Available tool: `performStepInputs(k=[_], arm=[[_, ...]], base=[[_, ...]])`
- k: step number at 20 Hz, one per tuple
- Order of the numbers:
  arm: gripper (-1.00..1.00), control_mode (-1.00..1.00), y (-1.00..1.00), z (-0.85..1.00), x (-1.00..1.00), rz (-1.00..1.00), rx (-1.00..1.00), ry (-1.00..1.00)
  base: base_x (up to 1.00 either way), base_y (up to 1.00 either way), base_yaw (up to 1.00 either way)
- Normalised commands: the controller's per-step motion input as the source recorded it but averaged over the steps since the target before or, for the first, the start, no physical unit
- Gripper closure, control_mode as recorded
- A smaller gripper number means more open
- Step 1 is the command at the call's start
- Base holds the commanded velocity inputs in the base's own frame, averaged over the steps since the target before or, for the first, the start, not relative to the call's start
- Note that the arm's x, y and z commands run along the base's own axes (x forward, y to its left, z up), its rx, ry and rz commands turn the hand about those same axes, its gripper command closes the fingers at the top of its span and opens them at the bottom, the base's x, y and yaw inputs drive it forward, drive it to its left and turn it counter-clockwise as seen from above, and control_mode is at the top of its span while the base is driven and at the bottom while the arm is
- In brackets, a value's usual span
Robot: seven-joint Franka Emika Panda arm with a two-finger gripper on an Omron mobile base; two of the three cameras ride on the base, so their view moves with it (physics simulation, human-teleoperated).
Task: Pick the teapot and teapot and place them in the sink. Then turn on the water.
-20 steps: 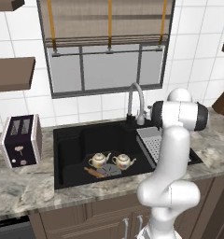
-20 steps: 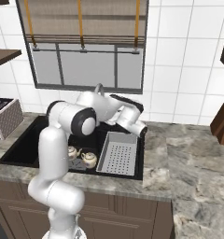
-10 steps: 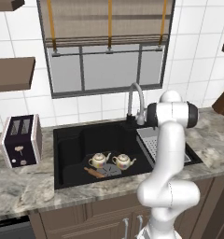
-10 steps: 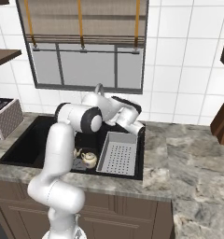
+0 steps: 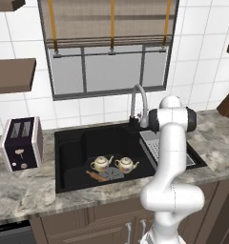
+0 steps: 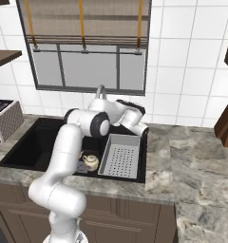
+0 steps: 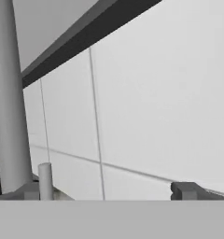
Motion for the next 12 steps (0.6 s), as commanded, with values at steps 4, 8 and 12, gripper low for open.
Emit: performStepInputs(k=[4, 8, 12], arm=[[-1.0, -1.0, 0.0, -0.23, 0.32, 0.0, 0.0, 0.0], [-1.0, -1.0, 0.0, -0.23, 0.31, 0.0, -0.02, 0.0], [-1.0, -1.0, 0.13, -0.17, 0.08, -0.01, -0.04, 0.0]], base=[[0.0, 0.0, 0.0], [0.0, 0.0, 0.0], [0.0, 0.0, 0.0]])
